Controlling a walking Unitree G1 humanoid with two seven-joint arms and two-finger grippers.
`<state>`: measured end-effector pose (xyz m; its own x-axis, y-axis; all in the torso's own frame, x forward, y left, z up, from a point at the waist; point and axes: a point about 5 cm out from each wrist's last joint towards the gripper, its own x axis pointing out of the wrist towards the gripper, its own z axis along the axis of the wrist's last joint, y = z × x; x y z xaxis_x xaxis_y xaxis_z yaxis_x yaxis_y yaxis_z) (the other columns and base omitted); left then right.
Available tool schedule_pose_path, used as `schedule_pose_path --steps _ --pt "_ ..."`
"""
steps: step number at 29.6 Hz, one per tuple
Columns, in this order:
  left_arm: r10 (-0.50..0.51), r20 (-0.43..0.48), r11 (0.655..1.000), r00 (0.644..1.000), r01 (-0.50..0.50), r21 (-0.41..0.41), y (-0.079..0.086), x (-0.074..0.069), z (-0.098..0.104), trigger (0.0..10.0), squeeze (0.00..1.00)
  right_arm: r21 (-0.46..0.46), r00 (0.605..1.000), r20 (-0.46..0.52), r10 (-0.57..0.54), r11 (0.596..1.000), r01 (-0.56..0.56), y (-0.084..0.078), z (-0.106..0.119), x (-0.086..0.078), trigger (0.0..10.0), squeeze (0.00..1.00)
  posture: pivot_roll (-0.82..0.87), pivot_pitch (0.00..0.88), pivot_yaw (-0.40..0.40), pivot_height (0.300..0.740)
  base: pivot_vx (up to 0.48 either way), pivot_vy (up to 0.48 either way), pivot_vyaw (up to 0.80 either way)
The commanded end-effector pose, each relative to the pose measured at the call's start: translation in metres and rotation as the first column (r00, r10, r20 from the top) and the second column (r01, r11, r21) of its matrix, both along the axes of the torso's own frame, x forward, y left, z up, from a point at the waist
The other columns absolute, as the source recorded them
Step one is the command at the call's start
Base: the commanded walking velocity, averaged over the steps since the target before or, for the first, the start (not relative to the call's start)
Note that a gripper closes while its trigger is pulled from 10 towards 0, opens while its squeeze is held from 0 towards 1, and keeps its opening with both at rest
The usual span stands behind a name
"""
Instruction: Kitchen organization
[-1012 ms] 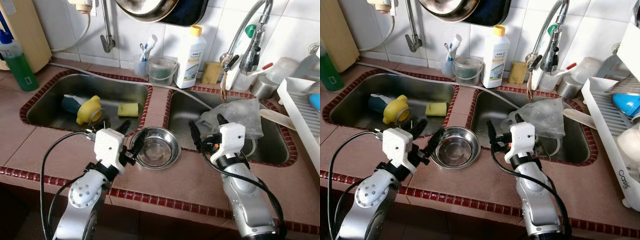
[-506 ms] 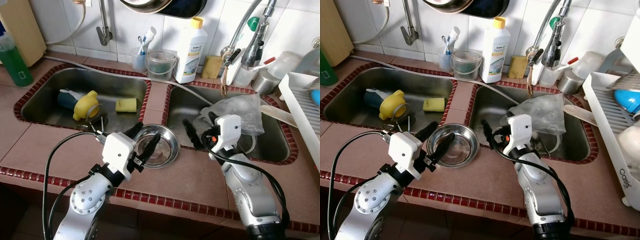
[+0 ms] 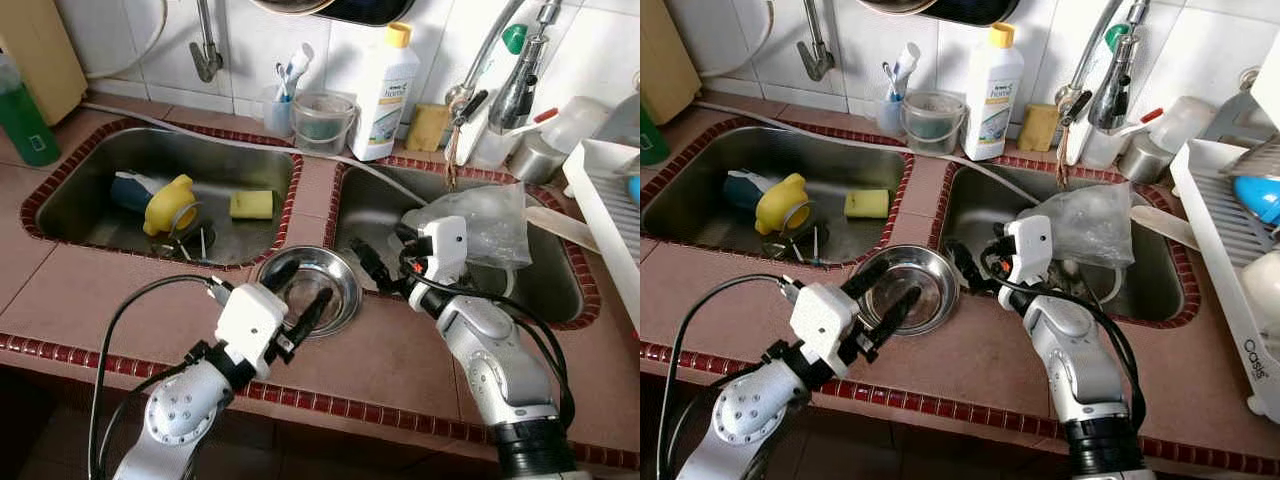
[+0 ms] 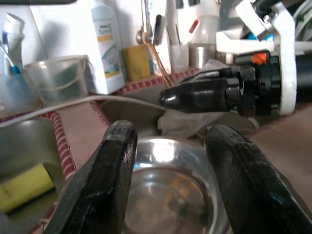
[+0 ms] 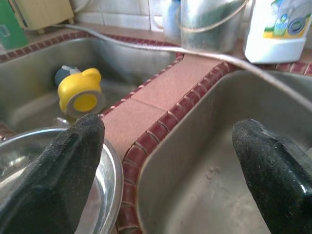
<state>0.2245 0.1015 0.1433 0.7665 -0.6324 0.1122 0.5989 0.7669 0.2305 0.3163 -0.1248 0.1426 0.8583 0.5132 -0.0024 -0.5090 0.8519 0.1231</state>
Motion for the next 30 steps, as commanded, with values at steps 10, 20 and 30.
schedule_pose_path --steps 10,20,30 --pt "-0.028 0.004 0.999 1.0 0.028 0.031 -0.001 -0.003 -0.002 10.0 0.0 -0.005 0.995 -0.047 0.093 0.996 -0.093 -0.002 -0.004 0.008 10.0 0.0 -0.04 0.139 -0.096 0.74 0.0 0.0 0.0" --pt "-0.023 0.01 1.0 1.0 0.023 0.014 -0.005 -0.003 0.0 10.0 0.0 -0.002 0.973 -0.068 0.22 0.975 -0.221 0.005 -0.008 0.004 10.0 0.0 -0.03 0.142 -0.1 0.74 0.0 0.0 0.0" --pt "-0.024 0.02 1.0 1.0 0.024 0.008 -0.007 -0.002 0.002 10.0 0.0 0.02 0.966 -0.138 0.217 0.976 -0.216 0.001 -0.017 0.006 10.0 0.0 -0.03 0.135 -0.106 0.74 0.0 0.0 0.0"
